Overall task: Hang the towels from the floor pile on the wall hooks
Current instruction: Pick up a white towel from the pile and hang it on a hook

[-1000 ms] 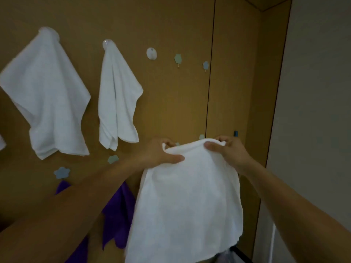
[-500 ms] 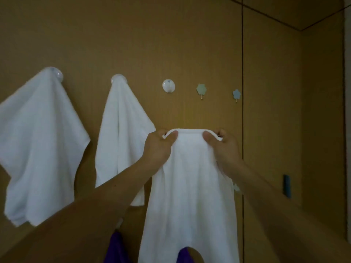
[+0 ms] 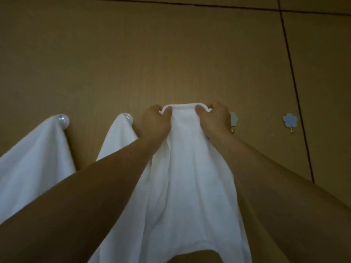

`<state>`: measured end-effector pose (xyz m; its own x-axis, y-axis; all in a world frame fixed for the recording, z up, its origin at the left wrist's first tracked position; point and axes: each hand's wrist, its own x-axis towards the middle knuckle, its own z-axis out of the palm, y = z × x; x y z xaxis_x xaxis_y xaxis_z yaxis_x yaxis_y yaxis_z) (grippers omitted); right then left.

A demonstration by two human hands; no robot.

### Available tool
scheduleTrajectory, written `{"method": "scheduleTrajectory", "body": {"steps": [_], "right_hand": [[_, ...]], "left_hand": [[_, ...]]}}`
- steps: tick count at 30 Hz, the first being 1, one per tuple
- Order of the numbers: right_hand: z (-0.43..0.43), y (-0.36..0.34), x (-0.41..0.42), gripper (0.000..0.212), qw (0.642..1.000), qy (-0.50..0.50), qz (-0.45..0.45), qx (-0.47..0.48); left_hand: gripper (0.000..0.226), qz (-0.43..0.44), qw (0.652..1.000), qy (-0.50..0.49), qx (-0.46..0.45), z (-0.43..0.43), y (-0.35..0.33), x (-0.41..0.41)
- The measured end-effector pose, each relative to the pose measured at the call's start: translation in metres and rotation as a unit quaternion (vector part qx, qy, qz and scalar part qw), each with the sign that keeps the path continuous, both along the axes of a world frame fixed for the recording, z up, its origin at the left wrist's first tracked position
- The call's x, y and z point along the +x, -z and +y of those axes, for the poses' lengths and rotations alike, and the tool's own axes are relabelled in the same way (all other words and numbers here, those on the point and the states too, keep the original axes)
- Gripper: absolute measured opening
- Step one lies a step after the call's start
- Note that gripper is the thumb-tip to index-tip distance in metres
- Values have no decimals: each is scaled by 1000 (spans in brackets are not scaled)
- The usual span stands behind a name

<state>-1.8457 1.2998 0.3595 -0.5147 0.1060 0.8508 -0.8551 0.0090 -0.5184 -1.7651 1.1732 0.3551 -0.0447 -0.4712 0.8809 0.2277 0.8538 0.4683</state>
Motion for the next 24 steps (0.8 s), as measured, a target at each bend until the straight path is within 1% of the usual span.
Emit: {"method": "scheduleTrajectory", "body": {"steps": [1,3,5,8,9,10,12,13,14,15,17,18,19,20,21,22,23,24], "right_hand": [[-3,-10,-4,19,1000,7,-1,6],[-5,-23,-14,26,999,37,-14,27],[-4,-25,-22,31,996,63,-29,55],[-5,-15,-29,25,992,87,-21,90],[-5,-11,-29,23,990,94,-28,104],[-4,-8,-30,22,989,82,-46,111],[1,-1,-28,27,989,4,-91,115],[4,3,-28,30,987,-30,-104,116],[4,7,-27,32,985,-33,-109,130],[5,10,-26,32,982,-9,-109,154],[3,13,-21,26,970,78,-94,210],[2,16,-18,24,961,140,-72,226],[1,19,-16,25,950,212,-32,226],[1,23,-15,29,938,276,27,210],[1,27,-13,32,926,315,104,182],[1,32,-12,33,917,321,178,160],[0,36,-11,31,909,305,232,164],[-1,40,-10,26,905,282,256,190]], "left_hand": [[26,-7,1000,-2,-5,-4,-8,-3],[25,-25,1000,3,-18,-11,-17,-9],[23,-42,999,-17,-28,-16,-19,-15],[27,-98,992,-68,-30,-22,-11,-18],[29,-123,991,-56,-8,-24,-7,-17],[31,-151,988,-22,29,-24,-3,-14],[30,-205,971,53,109,-19,3,-7],[29,-228,962,69,131,-17,5,-4],[28,-246,957,71,138,-14,6,-1],[28,-263,954,64,132,-13,6,2],[29,-303,948,33,87,-11,6,5],[31,-323,945,1,49,-9,7,5],[33,-330,942,-60,-1,-7,8,6],[37,-312,936,-153,-59,-7,10,4],[40,-264,920,-259,-129,-6,13,2],[41,-215,890,-348,-202,-5,17,1],[36,-180,854,-403,-276,-3,20,1],[30,-161,821,-425,-345,-1,23,2]]}}
